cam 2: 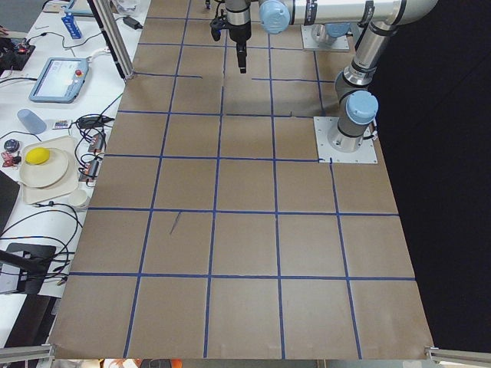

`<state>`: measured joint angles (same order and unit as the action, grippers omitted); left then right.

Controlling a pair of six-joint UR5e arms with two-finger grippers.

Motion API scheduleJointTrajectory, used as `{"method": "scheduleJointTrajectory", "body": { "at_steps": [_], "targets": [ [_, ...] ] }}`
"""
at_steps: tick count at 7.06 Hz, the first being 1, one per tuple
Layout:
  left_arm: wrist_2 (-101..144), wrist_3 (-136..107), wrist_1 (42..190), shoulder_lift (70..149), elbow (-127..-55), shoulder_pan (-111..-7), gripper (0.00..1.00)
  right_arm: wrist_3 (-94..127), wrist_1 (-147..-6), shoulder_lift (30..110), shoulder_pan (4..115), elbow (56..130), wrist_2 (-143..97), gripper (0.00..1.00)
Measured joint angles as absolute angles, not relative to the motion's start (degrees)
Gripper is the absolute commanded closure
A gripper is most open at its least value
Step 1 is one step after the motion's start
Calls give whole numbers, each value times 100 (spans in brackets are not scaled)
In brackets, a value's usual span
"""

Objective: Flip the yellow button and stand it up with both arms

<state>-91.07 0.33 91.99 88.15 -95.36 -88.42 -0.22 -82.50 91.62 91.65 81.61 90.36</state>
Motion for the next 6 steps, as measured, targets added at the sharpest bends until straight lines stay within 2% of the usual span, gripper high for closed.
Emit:
{"method": "scheduleJointTrajectory", "body": {
  "at_steps": [6],
  "targets": [
    [-9114, 35, 9168, 8703, -9632, -8842, 0, 58, -8253, 9149, 9187, 8149, 9010, 0]
  ]
}}
